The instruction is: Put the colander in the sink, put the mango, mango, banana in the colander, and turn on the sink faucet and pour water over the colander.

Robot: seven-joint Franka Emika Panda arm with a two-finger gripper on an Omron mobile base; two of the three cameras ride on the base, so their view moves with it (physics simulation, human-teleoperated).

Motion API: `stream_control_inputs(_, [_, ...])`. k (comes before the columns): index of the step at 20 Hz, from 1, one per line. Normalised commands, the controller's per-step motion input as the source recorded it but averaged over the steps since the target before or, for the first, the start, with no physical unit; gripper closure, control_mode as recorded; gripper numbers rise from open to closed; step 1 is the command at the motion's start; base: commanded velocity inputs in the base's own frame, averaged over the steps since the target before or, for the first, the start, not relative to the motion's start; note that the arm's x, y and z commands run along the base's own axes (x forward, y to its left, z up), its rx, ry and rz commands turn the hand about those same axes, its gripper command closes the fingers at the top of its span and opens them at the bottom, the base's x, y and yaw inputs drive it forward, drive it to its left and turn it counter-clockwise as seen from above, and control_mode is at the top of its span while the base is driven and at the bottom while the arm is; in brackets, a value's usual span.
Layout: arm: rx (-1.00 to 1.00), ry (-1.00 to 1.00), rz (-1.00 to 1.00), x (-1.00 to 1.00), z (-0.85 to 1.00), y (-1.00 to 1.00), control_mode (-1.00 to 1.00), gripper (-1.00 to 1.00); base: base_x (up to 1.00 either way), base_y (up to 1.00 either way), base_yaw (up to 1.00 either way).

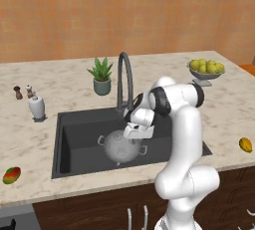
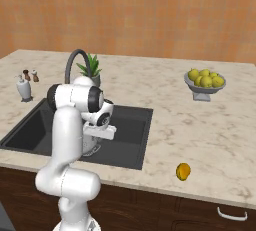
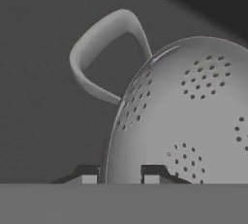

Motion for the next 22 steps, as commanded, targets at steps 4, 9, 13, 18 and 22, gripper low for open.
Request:
stream_control_inputs(4, [0.11,-0.09,0.38,0.04,-0.75,-0.46,-1.00,1.00,0.00,0.00,0.00])
stream_control_inputs(9, [0.13,-0.12,0.35,-0.01,-0.65,-0.60,-1.00,1.00,0.00,0.00,0.00])
stream_control_inputs(13, [0.13,-0.17,0.35,-0.46,-0.31,-0.47,-1.00,1.00,0.00,0.00,0.00])
stream_control_inputs(18, [0.13,-0.21,0.38,-0.94,-0.01,-0.64,-1.00,1.00,0.00,0.00,0.00])
stream_control_inputs(22, [0.12,-0.16,0.39,-0.81,-0.05,-0.94,-1.00,1.00,0.00,0.00,0.00])
